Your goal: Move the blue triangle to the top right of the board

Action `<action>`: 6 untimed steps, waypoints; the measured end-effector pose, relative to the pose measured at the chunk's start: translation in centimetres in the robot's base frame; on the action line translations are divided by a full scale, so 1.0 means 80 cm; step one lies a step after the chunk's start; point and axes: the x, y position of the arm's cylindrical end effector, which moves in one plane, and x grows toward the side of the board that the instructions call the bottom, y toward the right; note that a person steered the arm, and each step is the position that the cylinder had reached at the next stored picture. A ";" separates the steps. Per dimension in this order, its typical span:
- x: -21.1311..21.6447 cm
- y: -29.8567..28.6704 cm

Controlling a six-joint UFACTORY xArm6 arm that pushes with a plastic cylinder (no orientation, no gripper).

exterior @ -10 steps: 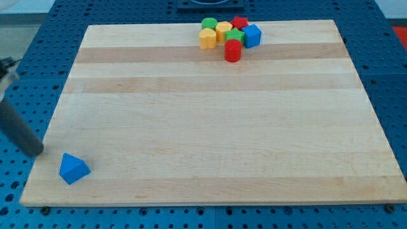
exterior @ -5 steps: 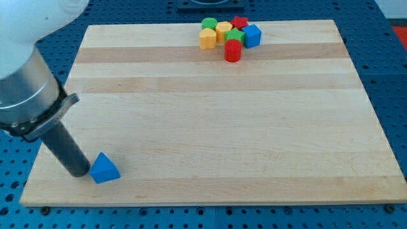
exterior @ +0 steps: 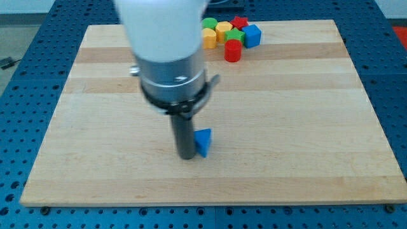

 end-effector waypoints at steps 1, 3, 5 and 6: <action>-0.023 0.052; -0.079 0.146; -0.125 0.232; -0.152 0.246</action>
